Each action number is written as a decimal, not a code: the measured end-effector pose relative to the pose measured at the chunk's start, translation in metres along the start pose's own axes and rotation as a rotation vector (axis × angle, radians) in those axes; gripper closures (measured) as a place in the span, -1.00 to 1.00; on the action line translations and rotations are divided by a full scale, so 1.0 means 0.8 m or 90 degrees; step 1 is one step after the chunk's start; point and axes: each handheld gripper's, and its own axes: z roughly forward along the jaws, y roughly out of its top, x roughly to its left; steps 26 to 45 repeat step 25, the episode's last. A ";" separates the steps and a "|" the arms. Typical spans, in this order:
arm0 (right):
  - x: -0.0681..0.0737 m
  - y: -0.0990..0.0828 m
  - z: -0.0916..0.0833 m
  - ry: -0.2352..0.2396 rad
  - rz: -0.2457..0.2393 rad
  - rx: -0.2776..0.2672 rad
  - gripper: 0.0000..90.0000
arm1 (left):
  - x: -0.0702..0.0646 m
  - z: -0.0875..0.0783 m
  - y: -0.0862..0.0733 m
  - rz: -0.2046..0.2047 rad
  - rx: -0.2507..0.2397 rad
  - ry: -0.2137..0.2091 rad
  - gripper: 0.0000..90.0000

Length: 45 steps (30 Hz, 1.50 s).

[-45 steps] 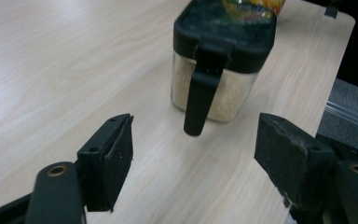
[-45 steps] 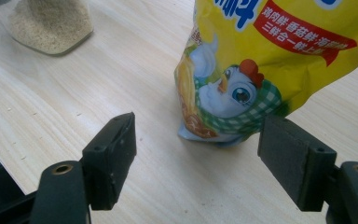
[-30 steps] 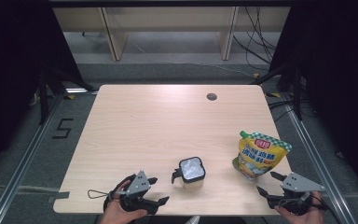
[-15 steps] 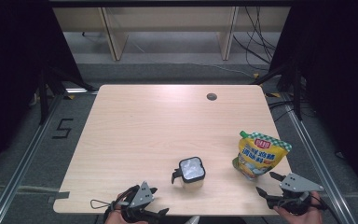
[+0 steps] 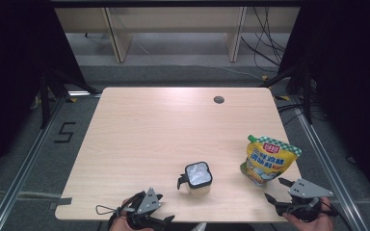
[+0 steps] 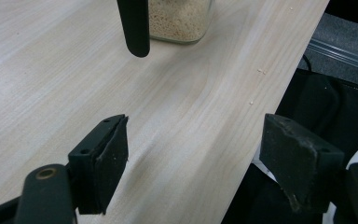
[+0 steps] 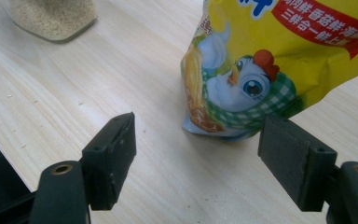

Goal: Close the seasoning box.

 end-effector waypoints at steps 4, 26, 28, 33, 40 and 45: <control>0.001 0.000 0.000 0.001 0.006 0.003 -0.36 | 0.001 -0.001 0.000 -0.002 -0.003 0.001 -0.49; -0.001 -0.001 0.002 0.003 0.002 0.010 -0.37 | 0.005 -0.001 -0.001 -0.004 -0.003 0.005 -0.49; -0.001 -0.001 0.002 0.003 0.002 0.010 -0.37 | 0.005 -0.001 -0.001 -0.004 -0.003 0.005 -0.49; -0.001 -0.001 0.002 0.003 0.002 0.010 -0.37 | 0.005 -0.001 -0.001 -0.004 -0.003 0.005 -0.49; -0.001 -0.001 0.002 0.003 0.002 0.010 -0.37 | 0.005 -0.001 -0.001 -0.004 -0.003 0.005 -0.49; -0.001 -0.001 0.002 0.003 0.002 0.010 -0.37 | 0.005 -0.001 -0.001 -0.004 -0.003 0.005 -0.49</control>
